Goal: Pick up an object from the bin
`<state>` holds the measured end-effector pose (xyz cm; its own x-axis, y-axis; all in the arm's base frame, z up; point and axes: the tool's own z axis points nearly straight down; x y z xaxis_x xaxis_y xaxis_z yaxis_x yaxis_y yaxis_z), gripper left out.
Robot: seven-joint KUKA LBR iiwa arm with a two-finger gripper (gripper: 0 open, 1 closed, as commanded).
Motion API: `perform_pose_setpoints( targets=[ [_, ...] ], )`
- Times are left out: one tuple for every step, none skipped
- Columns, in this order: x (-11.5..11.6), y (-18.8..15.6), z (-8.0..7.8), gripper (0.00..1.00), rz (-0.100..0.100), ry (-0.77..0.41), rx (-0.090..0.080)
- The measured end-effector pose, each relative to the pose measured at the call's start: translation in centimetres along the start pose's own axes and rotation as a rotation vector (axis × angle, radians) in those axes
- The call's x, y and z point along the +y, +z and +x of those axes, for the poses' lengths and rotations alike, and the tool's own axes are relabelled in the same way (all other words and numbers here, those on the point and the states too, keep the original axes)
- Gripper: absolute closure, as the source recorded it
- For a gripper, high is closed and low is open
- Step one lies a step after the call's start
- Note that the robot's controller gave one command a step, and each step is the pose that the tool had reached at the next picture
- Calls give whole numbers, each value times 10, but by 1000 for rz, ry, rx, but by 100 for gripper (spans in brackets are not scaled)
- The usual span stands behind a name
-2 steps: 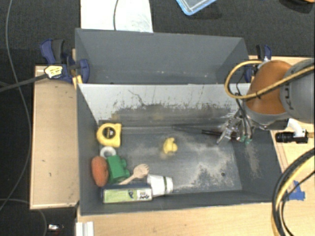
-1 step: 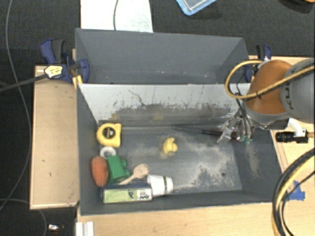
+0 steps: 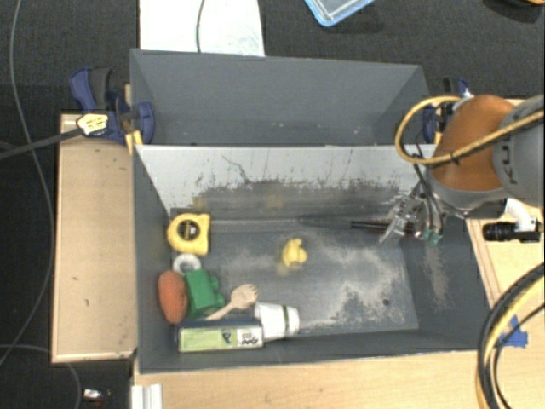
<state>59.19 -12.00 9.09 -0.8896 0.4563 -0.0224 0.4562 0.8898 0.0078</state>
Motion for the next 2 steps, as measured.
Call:
perform_pose_setpoints(
  targets=[
    [0, -17, -1, 100, -1, -2, -3],
    [0, -57, 0, 100, 1, -5, 5]
  ],
)
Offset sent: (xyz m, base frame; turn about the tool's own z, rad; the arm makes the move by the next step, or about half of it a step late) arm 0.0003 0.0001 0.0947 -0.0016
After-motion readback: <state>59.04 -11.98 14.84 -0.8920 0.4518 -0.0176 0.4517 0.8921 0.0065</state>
